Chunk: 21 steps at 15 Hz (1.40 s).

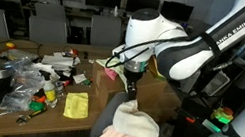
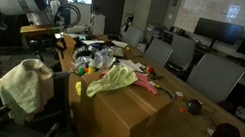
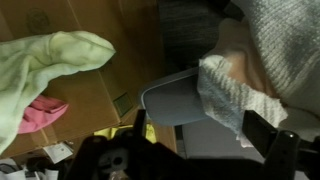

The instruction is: Pick up the cloths from the box and put them on the chair.

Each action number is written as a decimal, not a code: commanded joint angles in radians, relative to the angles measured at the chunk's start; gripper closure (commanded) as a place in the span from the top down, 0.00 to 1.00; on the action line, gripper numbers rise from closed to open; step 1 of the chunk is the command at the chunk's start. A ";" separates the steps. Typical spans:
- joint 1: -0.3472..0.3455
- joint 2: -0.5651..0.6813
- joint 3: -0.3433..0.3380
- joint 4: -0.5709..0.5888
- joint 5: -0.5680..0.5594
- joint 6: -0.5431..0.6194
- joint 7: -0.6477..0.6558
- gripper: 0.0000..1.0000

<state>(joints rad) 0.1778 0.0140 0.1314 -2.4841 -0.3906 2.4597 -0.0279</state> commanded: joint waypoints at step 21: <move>-0.257 0.205 -0.174 0.383 0.341 0.156 0.023 1.00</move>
<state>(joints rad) -0.0638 0.1410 -0.0405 -2.1991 -0.1349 2.6219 0.0616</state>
